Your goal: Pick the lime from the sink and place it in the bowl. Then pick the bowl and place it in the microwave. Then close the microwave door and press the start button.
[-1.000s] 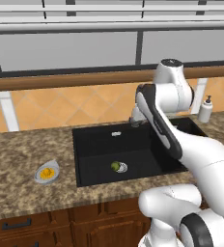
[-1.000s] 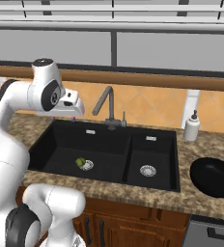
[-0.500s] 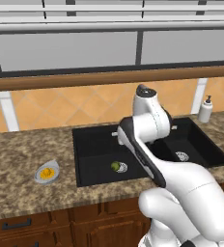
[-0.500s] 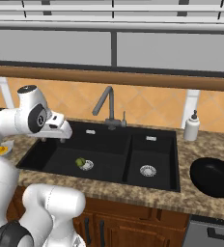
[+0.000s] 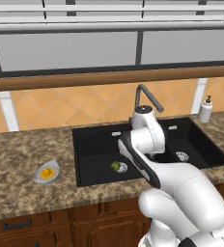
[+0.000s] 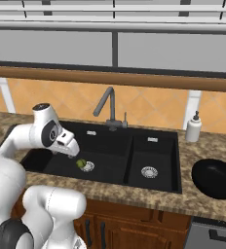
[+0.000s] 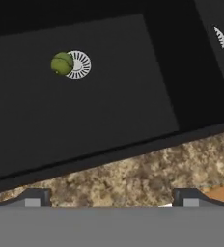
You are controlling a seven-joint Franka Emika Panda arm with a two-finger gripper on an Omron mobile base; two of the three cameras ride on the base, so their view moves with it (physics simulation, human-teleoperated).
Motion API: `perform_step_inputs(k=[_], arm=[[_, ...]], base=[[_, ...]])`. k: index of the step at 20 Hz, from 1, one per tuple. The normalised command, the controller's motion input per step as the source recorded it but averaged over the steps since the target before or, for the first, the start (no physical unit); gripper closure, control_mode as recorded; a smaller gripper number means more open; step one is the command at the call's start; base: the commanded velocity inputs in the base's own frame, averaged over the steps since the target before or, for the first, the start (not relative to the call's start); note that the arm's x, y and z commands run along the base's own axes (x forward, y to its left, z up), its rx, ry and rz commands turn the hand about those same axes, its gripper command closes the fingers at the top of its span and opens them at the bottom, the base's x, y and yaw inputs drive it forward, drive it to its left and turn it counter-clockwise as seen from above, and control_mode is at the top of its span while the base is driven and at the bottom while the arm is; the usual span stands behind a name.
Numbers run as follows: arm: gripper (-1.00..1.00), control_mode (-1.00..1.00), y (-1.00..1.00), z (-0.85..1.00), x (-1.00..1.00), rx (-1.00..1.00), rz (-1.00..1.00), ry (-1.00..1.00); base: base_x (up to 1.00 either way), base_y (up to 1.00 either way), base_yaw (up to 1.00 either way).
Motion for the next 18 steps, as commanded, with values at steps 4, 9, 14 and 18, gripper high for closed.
perform_step_inputs(k=[4, 9, 14, 18], arm=[[-1.0, -1.0, 0.03, -0.66, 0.44, 0.0, -0.13, 0.01], [-1.0, -1.0, 0.12, -0.35, 0.48, 0.01, -0.09, 0.1], [-1.0, -1.0, 0.34, -0.26, 0.54, 0.01, -0.13, 0.15], [-1.0, -1.0, 0.18, -0.32, 0.41, 0.0, -0.09, 0.14]], base=[[0.0, 0.0, 0.0], [0.0, 0.0, 0.0], [0.0, 0.0, 0.0], [0.0, 0.0, 0.0]])
